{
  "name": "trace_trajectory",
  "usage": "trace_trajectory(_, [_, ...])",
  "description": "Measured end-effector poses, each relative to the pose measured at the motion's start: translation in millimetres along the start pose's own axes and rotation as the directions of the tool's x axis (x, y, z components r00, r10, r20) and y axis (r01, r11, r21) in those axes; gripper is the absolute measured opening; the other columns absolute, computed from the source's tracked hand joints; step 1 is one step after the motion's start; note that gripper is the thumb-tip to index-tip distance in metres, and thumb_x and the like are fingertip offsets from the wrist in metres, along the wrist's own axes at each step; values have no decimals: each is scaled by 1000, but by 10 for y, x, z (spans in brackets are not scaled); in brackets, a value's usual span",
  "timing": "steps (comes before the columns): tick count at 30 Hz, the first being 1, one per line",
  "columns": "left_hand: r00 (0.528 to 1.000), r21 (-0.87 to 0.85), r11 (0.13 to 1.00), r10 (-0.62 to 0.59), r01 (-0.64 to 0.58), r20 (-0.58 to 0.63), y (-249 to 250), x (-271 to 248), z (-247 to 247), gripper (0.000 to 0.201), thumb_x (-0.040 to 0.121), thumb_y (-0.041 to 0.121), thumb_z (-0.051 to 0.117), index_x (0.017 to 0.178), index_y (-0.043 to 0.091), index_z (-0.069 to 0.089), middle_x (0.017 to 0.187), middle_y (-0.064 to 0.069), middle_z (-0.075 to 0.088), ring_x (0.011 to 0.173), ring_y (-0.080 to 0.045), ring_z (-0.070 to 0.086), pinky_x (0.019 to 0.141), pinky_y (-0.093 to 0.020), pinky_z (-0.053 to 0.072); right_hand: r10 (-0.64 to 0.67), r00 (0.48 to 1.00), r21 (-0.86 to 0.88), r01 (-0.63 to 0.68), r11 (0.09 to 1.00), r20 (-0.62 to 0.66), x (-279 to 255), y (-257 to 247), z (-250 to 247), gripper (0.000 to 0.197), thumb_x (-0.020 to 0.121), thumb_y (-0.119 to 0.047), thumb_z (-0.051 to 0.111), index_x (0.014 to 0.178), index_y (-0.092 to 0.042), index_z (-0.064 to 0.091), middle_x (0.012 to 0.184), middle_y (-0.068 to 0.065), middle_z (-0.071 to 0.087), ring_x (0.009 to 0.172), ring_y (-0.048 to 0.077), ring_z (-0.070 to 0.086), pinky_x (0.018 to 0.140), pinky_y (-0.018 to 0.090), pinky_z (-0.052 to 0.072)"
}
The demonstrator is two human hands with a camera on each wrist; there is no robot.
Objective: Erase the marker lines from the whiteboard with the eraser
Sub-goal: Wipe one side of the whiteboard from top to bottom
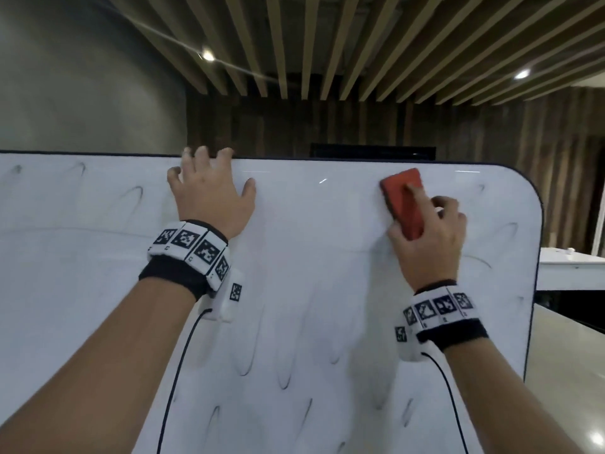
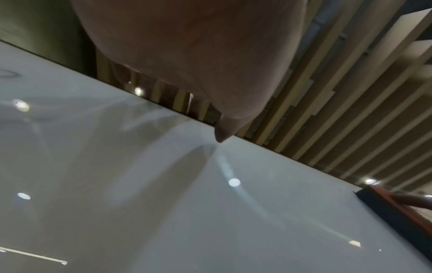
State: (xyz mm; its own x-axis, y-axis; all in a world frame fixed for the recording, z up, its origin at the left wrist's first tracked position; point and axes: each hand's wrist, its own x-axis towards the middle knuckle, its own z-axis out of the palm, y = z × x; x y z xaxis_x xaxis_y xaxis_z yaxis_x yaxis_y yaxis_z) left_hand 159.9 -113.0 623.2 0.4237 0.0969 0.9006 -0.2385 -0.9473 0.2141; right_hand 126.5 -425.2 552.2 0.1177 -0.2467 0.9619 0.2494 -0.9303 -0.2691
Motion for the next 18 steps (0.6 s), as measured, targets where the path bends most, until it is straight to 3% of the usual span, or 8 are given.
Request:
trace_trajectory(2, [990,-13,991,136,-136,37,220,-15,22,56,98,46,53,147,21,46,154,-13,42,151,-32,28,119,-55,20,214,973,32,-212,977,-83,84,115,-38,62,83,-34,61,145,-28,54,125,17,51,102,37,49,92,49,46])
trace_trajectory(4, [971,-18,973,229,-228,64,381,-29,68,55,100,47,50,149,24,44,153,-8,45,150,-28,31,119,-53,21,226,972,56,-223,973,-64,10,-20,19,64,81,-36,59,145,-27,55,126,18,51,102,37,49,91,49,46])
trace_trajectory(6, [972,-4,974,227,-227,55,469,-57,116,55,100,49,47,150,25,44,149,-7,48,145,-28,36,116,-52,24,-65,997,58,62,996,51,-222,-277,142,63,78,-33,65,141,-26,58,125,14,54,102,34,49,88,46,45])
trace_trajectory(8, [978,37,977,208,-209,25,514,-107,161,57,100,52,45,150,25,43,149,-9,48,142,-32,38,114,-53,26,-400,900,15,404,915,174,-428,-354,210,60,75,-29,70,135,-27,63,122,11,58,101,34,53,83,46,46])
trace_trajectory(9, [979,53,978,202,-202,10,528,-125,184,57,100,52,45,150,25,42,149,-11,47,143,-33,38,113,-54,27,-452,874,3,459,888,177,-368,-280,189,59,74,-28,71,133,-28,64,121,10,59,99,34,54,81,46,45])
trace_trajectory(12, [983,75,980,184,-183,-8,544,-141,254,57,102,54,43,151,24,40,152,-13,45,145,-35,35,113,-55,26,-151,989,8,151,989,7,31,108,29,60,78,-31,69,137,-29,61,121,12,55,99,33,50,84,45,43])
trace_trajectory(15, [982,107,977,190,-187,-23,529,-131,310,60,101,58,35,150,24,40,151,-12,45,144,-34,37,112,-55,28,163,981,69,-156,985,-108,246,215,14,62,80,-33,65,141,-29,58,123,15,52,101,35,49,86,42,40])
trace_trajectory(18, [983,120,978,179,-173,-34,536,-137,338,61,101,60,32,149,25,39,150,-11,45,144,-33,36,111,-53,29,-131,991,111,126,986,35,-169,-178,198,62,75,-30,67,136,-26,61,122,13,54,100,34,50,85,44,43])
